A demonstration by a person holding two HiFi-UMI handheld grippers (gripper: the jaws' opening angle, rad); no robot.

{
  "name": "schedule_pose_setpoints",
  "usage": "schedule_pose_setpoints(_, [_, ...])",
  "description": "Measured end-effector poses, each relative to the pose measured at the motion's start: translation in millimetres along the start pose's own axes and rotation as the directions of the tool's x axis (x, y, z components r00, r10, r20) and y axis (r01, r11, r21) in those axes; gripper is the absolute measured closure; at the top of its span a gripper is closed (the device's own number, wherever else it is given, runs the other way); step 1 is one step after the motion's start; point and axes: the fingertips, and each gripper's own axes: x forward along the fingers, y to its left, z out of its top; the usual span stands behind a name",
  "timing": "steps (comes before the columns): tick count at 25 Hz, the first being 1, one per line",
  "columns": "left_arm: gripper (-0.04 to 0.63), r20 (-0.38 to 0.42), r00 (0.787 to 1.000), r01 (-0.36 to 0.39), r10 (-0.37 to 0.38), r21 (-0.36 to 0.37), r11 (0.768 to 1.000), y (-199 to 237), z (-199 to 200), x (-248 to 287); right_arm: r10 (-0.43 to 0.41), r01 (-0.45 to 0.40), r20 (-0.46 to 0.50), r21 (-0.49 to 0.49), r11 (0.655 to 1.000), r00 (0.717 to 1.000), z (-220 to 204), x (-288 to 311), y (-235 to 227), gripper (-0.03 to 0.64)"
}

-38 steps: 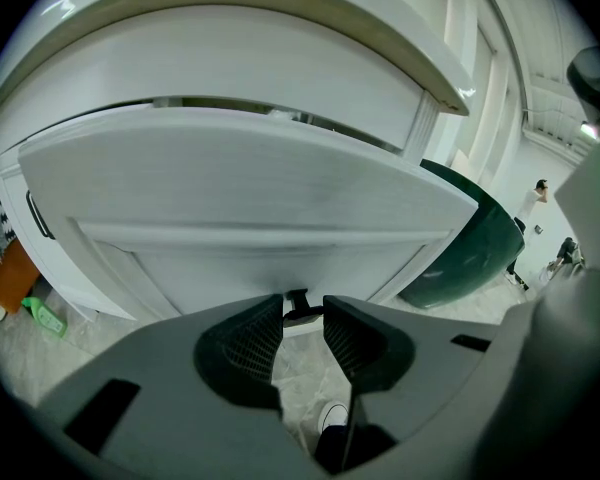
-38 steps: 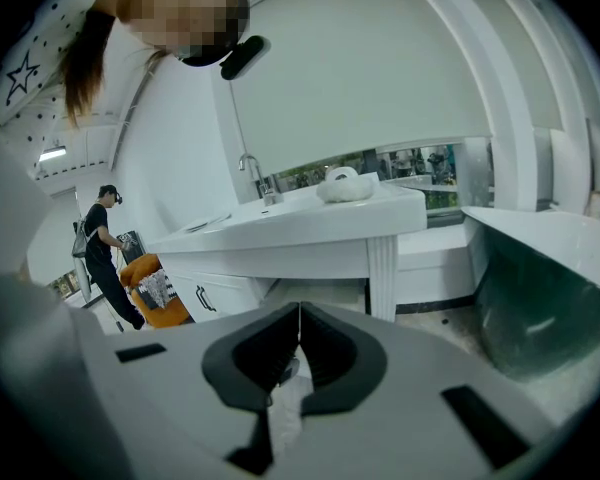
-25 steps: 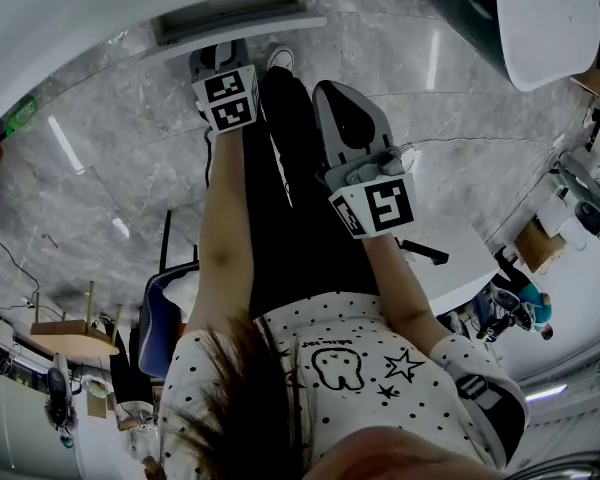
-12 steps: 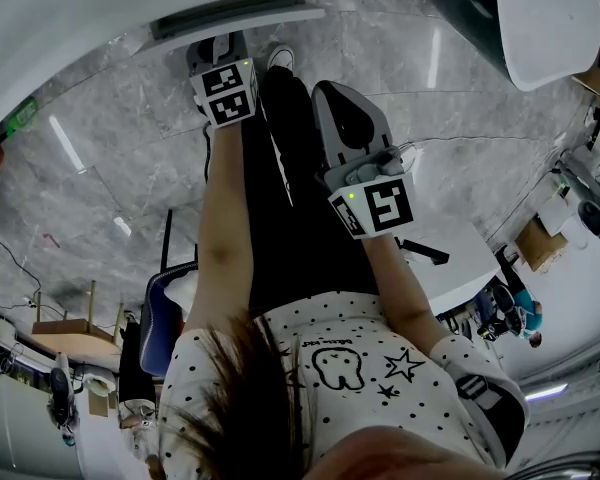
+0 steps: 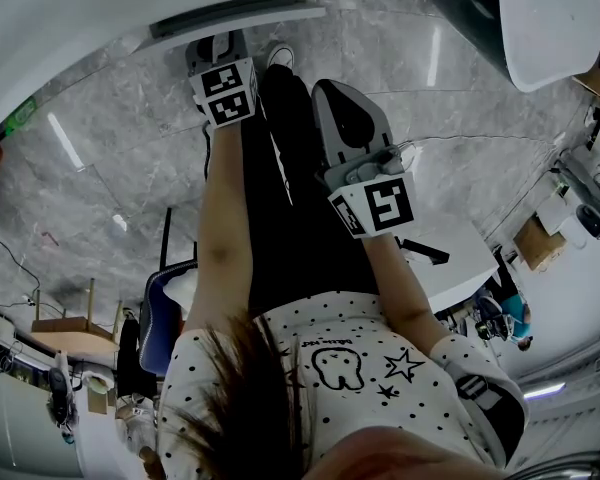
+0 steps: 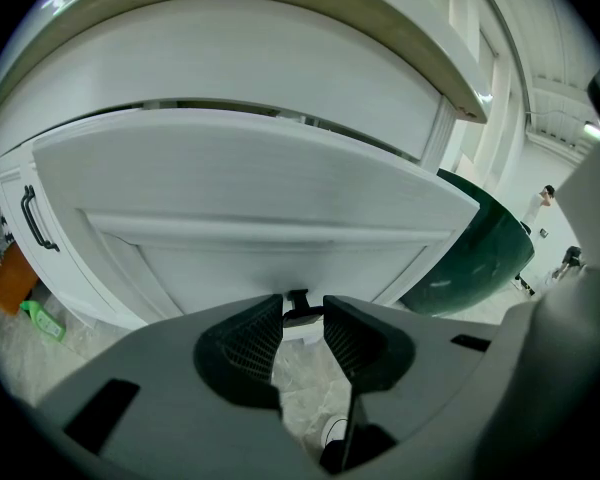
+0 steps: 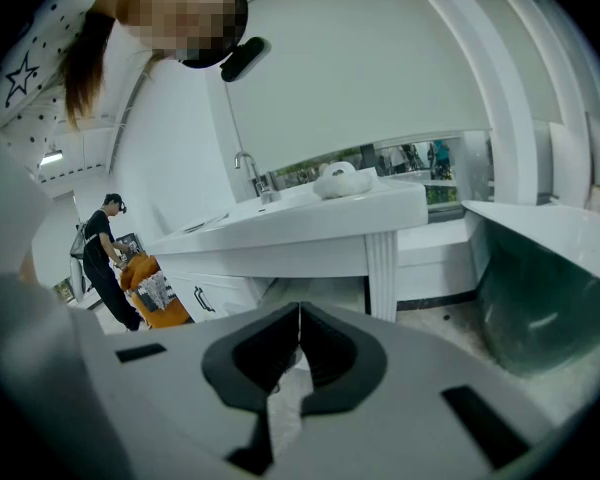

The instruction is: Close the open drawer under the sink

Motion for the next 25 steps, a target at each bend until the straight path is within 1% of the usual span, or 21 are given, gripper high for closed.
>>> schedule_pose_setpoints(10, [0.466, 0.002, 1.0, -0.001, 0.001, -0.007, 1.0, 1.3, 2.5, 1.6, 0.005, -0.005, -0.001, -0.001, 1.0, 1.0, 0.1, 1.0, 1.6, 0.603])
schedule_pose_setpoints(25, [0.468, 0.03, 0.999, -0.013, 0.014, -0.017, 1.0, 11.1, 18.8, 8.7, 0.005, -0.005, -0.008, 0.003, 1.0, 1.0, -0.3, 5.4, 2.7, 0.603])
